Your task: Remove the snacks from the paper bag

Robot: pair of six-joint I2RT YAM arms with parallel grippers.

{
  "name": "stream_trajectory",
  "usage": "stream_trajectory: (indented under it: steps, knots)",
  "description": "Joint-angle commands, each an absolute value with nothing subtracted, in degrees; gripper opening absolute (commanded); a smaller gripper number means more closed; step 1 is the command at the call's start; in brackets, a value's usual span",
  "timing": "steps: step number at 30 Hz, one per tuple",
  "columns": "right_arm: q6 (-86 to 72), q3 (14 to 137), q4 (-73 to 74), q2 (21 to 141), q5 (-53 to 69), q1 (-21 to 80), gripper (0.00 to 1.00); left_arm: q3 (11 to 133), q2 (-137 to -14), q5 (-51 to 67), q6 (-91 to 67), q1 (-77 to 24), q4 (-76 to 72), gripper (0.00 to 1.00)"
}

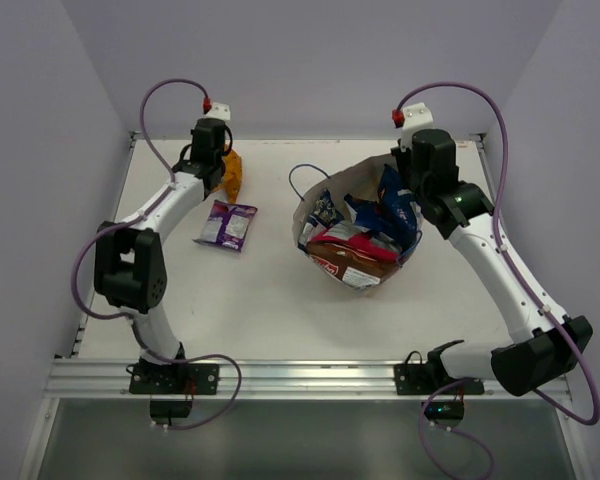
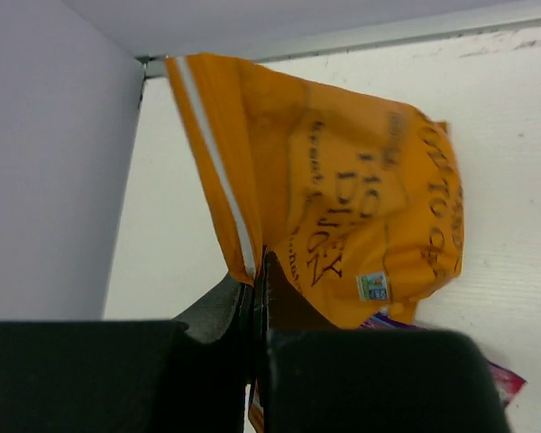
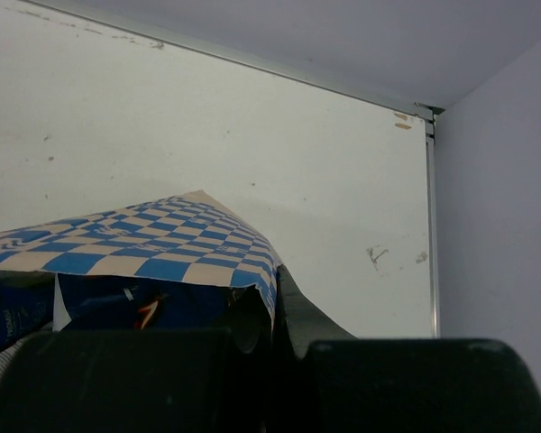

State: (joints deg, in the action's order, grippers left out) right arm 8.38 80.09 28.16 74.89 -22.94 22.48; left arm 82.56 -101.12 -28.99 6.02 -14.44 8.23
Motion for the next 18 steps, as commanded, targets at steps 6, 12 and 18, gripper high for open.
stream_trajectory:
  steps: [6,12,18]
  knots:
    - [7.6,79.9,23.4,73.0,-21.5,22.4,0.00,84.7,-97.6,-27.9,-2.5,-13.8,8.1,0.73]
    - [7.8,81.7,24.5,72.3,-20.5,22.6,0.00,82.2,-81.5,-17.9,-6.6,-17.0,16.4,1.00]
    - [9.1,83.5,24.3,71.8,-21.6,23.7,0.00,86.1,-73.5,-10.8,-12.2,-33.7,23.4,0.97]
